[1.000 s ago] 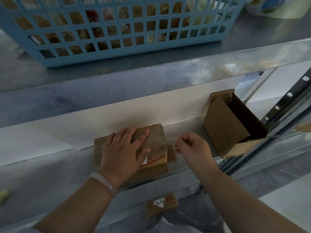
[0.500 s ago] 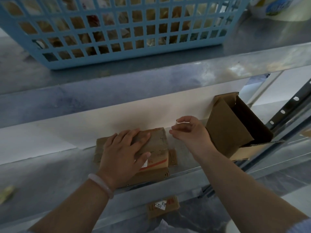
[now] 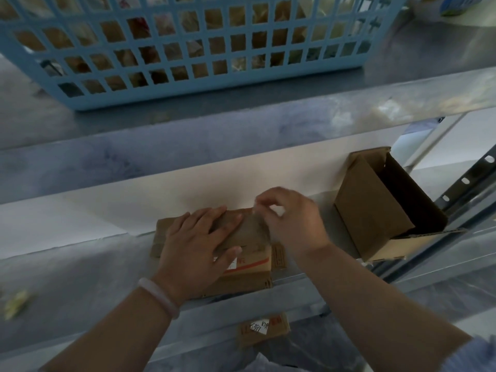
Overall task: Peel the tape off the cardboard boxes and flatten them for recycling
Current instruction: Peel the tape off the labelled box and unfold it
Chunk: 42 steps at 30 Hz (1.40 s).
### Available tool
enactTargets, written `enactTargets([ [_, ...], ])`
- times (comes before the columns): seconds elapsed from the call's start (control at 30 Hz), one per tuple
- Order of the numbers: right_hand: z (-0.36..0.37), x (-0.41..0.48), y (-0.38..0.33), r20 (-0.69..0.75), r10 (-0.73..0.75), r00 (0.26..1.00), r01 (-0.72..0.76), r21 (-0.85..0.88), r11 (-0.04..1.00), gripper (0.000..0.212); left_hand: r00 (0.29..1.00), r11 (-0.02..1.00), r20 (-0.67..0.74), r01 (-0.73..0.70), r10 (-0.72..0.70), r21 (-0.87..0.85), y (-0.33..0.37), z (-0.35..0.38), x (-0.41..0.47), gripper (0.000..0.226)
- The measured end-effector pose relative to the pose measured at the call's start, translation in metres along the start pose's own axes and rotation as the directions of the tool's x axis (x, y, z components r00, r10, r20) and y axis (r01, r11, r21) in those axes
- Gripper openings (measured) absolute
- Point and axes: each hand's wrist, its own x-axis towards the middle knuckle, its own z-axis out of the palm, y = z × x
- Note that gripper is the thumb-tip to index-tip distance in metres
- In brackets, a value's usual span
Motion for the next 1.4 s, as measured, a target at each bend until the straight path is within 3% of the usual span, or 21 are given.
enactTargets([
  [0.07, 0.007, 0.0, -0.004, 0.166, -0.149, 0.975, 0.185, -0.224, 0.957, 0.008, 1.0, 1.0, 0.004, 0.007, -0.006, -0.004, 0.001, 0.0, 0.001, 0.059],
  [0.2, 0.009, -0.001, -0.007, 0.385, -0.173, 0.907, 0.347, -0.447, 0.824, 0.023, 1.0, 1.0, 0.009, 0.001, -0.001, 0.002, 0.001, -0.001, 0.0, 0.061],
  [0.4, -0.004, -0.022, -0.008, 0.448, -0.16, 0.88, 0.41, -0.543, 0.733, 0.046, 1.0, 1.0, -0.009, -0.005, 0.005, -0.006, 0.001, 0.001, 0.0, 0.06],
  [0.6, -0.011, -0.039, 0.004, 0.543, -0.018, 0.84, 0.336, -0.492, 0.803, 0.068, 0.999, 1.0, -0.036, 0.024, -0.025, -0.011, 0.002, 0.002, 0.0, 0.067],
  [0.7, -0.006, -0.042, 0.004, 0.468, -0.023, 0.883, 0.292, -0.511, 0.809, 0.065, 0.998, 0.999, -0.055, 0.035, -0.036, -0.015, 0.003, 0.001, -0.001, 0.069],
  [0.77, -0.003, -0.043, 0.003, 0.326, -0.05, 0.944, 0.216, -0.499, 0.839, 0.059, 0.998, 0.999, -0.054, 0.037, -0.038, -0.009, 0.003, 0.0, -0.001, 0.07],
  [0.87, -0.006, -0.036, 0.008, 0.139, -0.013, 0.99, 0.068, -0.393, 0.917, 0.039, 0.998, 0.999, -0.057, 0.04, -0.041, -0.014, 0.004, -0.001, -0.002, 0.07],
  [1.0, -0.006, -0.026, 0.01, -0.018, -0.081, 0.997, 0.074, -0.255, 0.964, 0.004, 0.998, 0.999, -0.055, 0.041, -0.043, -0.026, 0.004, -0.001, -0.002, 0.07],
  [1.07, -0.008, -0.021, 0.007, 0.064, 0.147, 0.987, -0.141, -0.094, 0.986, 0.011, 0.997, 0.999, -0.061, 0.041, -0.043, -0.035, 0.004, -0.001, -0.002, 0.07],
  [1.13, -0.01, -0.015, 0.01, 0.223, 0.436, 0.872, -0.465, 0.097, 0.88, 0.018, 0.997, 0.998, -0.068, 0.041, -0.044, -0.048, 0.004, -0.001, -0.003, 0.07],
  [1.17, -0.01, -0.014, 0.013, 0.276, 0.497, 0.823, -0.551, 0.168, 0.818, 0.019, 0.997, 0.998, -0.067, 0.041, -0.045, -0.052, 0.004, -0.001, -0.003, 0.07],
  [1.3, -0.013, -0.016, 0.019, 0.343, 0.493, 0.8, -0.582, 0.243, 0.776, 0.011, 0.997, 0.997, -0.054, 0.042, -0.046, -0.064, 0.002, -0.001, -0.001, 0.069],
  [1.37, -0.011, -0.016, 0.022, 0.345, 0.531, 0.774, -0.633, 0.413, 0.655, 0.016, 0.998, 0.995, -0.051, 0.042, -0.047, -0.088, 0.001, -0.001, -0.001, 0.069],
  [1.4, -0.01, -0.016, 0.025, 0.33, 0.532, 0.779, -0.626, 0.434, 0.647, 0.016, 0.998, 0.994, -0.05, 0.038, -0.043, -0.101, 0.0, -0.001, -0.001, 0.069],
])
